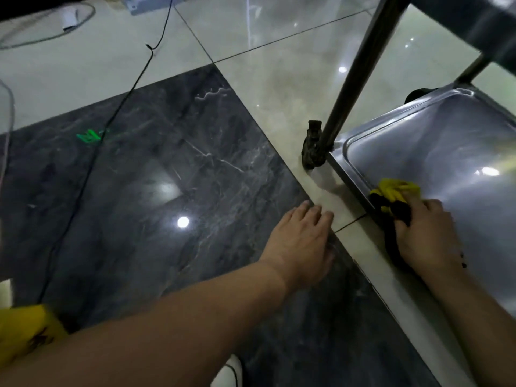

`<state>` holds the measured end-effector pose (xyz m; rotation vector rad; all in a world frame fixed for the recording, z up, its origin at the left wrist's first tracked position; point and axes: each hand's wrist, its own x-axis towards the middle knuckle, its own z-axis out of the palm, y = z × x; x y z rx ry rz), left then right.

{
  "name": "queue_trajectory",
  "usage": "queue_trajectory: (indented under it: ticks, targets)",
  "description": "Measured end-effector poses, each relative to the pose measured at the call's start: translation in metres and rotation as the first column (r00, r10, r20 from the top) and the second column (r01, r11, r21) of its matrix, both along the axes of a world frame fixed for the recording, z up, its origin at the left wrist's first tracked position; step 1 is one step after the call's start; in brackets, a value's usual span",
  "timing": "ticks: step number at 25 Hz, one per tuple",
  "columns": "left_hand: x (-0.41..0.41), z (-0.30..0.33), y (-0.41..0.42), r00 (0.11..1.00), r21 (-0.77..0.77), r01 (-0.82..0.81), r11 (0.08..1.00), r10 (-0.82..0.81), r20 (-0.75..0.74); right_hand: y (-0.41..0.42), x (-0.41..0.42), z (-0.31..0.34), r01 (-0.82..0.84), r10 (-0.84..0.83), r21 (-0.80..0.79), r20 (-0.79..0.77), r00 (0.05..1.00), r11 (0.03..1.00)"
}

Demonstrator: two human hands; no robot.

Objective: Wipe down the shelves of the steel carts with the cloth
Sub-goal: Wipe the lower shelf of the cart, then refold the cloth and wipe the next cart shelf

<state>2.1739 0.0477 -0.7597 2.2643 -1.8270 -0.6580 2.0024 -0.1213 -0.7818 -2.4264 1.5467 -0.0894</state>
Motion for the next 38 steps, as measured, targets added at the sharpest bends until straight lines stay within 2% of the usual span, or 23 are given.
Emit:
queue_trajectory:
  ticks: [3, 7, 13, 18, 24, 30, 38]
  targets:
    - [-0.002, 0.052, 0.053, 0.992, 0.051, -0.105, 0.993, 0.108, -0.061, 0.057, -0.011, 0.045, 0.011, -0.014, 0.134, 0.021, 1.0, 0.991]
    - [0.004, 0.151, 0.111, 0.97, 0.053, -0.233, 0.971, 0.236, -0.055, 0.122, 0.01, 0.148, -0.058, 0.031, 0.19, 0.139, 0.99, 0.98]
    - [0.018, 0.358, 0.163, 0.935, -0.017, -0.352, 0.936, 0.351, -0.04, 0.194, 0.056, 0.364, -0.105, 0.013, 0.239, 0.36, 0.933, 0.965]
    - [0.055, 0.525, 0.178, 0.903, -0.106, -0.429, 0.897, 0.429, -0.031, 0.213, 0.097, 0.532, -0.205, 0.106, 0.184, 0.439, 0.892, 0.961]
    - [0.115, 0.687, 0.168, 0.869, -0.188, -0.491, 0.851, 0.493, -0.038, 0.202, 0.158, 0.695, -0.274, 0.181, 0.136, 0.471, 0.864, 0.952]
    - [0.174, 0.786, 0.139, 0.854, -0.262, -0.512, 0.818, 0.518, -0.052, 0.178, 0.226, 0.792, -0.304, 0.248, 0.034, 0.496, 0.832, 0.952]
    - [0.23, 0.825, 0.06, 0.89, -0.282, -0.45, 0.847, 0.453, -0.056, 0.101, 0.283, 0.828, -0.212, 0.194, -0.023, 0.511, 0.837, 0.977]
